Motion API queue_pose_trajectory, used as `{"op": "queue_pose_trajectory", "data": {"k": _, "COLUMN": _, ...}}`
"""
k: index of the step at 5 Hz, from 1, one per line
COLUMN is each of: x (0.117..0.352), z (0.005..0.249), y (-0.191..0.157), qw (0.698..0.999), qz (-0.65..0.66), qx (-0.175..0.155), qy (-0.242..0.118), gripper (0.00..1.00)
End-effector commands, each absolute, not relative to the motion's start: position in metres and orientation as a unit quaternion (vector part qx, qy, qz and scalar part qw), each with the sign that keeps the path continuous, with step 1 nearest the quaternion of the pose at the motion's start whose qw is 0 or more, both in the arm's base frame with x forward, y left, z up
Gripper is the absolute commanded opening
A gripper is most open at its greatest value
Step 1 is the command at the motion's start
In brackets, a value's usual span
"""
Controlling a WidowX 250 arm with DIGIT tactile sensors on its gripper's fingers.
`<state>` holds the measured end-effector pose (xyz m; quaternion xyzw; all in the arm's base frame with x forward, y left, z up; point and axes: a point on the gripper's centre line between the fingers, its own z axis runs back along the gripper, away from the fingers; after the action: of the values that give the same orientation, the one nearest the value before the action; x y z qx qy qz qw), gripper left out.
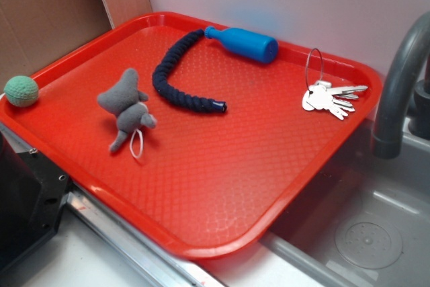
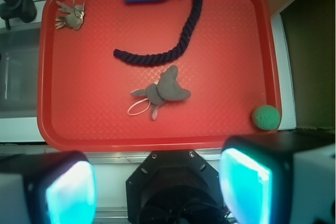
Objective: Grab the silver keys.
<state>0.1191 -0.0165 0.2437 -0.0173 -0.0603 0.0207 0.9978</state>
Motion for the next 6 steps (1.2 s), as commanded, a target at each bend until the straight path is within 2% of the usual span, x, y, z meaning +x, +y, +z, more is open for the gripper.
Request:
{"op": "queue_pose_trajectory", "data": {"k": 1, "x": 0.119, "z": 0.244, "y": -0.016, "qw": 0.998, "qz": 0.021, "qx": -0.017, "qy": -0.060, "gripper": 1.00}}
{"op": "queue_pose_trajectory", "data": {"k": 2, "x": 0.169, "z": 0.218, "y": -0.025, "qw": 0.994, "qz": 0.074, "qx": -0.050, "qy": -0.063, "gripper": 1.00}}
{"op": "queue_pose_trajectory", "data": {"k": 3, "x": 0.209, "z": 0.194, "y": -0.029, "qw": 0.973, "qz": 0.183, "qx": -0.084, "qy": -0.111, "gripper": 1.00}}
{"op": "queue_pose_trajectory", "data": {"k": 4, "x": 0.238, "z": 0.177, "y": -0.033, "qw": 0.959, "qz": 0.235, "qx": -0.096, "qy": -0.124, "gripper": 1.00}}
{"op": "queue_pose_trajectory", "data": {"k": 6, "x": 0.238, "z": 0.177, "y": -0.033, "qw": 0.959, "qz": 0.235, "qx": -0.096, "qy": -0.124, "gripper": 1.00}}
